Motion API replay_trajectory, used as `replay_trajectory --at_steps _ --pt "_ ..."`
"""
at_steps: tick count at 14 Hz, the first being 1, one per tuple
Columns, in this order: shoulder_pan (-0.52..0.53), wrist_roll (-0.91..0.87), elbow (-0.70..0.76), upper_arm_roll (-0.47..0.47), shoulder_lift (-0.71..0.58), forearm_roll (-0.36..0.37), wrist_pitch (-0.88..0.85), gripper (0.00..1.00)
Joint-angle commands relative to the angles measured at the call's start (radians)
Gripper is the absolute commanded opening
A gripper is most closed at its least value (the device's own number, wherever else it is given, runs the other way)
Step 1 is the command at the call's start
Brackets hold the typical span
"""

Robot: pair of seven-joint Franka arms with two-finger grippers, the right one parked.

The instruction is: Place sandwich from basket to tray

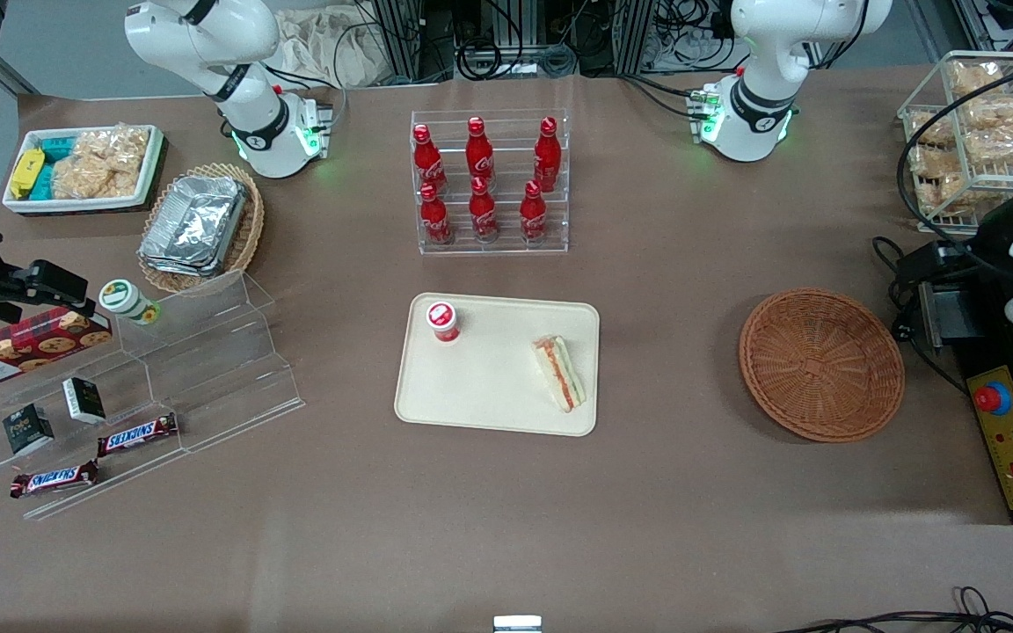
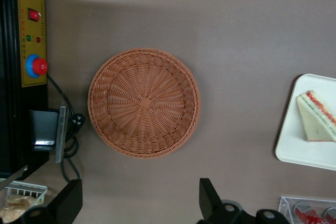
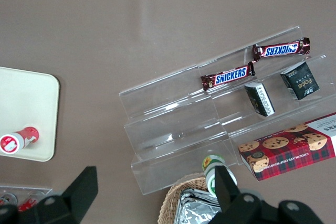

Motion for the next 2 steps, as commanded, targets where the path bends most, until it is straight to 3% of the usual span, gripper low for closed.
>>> replay_trajectory --at_steps 1,2 --pt "0.002 0.079 -0.035 0.012 -0.042 0.017 -0.019 1.00" --pt "-0.001 0.102 -0.025 0.010 -0.035 0.023 -0.027 1.00"
